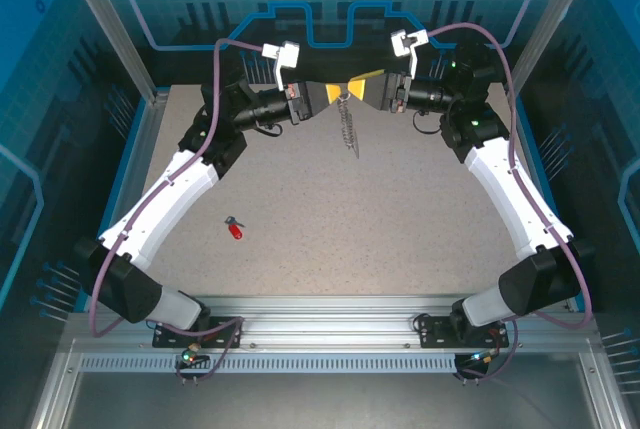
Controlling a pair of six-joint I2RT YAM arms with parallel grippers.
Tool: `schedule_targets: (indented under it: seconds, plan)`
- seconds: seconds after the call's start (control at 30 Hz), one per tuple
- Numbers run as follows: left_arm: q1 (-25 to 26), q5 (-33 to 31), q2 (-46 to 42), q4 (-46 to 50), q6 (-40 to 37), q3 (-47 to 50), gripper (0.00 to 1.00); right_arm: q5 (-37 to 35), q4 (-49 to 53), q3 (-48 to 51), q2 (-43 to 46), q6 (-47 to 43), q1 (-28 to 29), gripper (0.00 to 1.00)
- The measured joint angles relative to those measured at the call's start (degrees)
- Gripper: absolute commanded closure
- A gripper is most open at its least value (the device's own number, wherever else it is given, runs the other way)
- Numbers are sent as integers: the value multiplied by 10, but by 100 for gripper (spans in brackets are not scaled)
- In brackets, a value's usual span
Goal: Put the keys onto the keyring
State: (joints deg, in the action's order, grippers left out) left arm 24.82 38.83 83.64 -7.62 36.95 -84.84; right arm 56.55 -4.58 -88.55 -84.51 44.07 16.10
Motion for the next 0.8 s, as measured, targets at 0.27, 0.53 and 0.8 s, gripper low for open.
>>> schedule_targets:
  seconds: [0.27,0.53,0.8]
  plan:
    - [2,0,0,0,0,-1,100,7,11,0,-3,-6,0,55]
    - [2,0,0,-1,0,-3,100,7,11,8,-3,-8,0,61]
    - [2,0,0,0,0,-3,100,10,5,15,-4,-2,1,82]
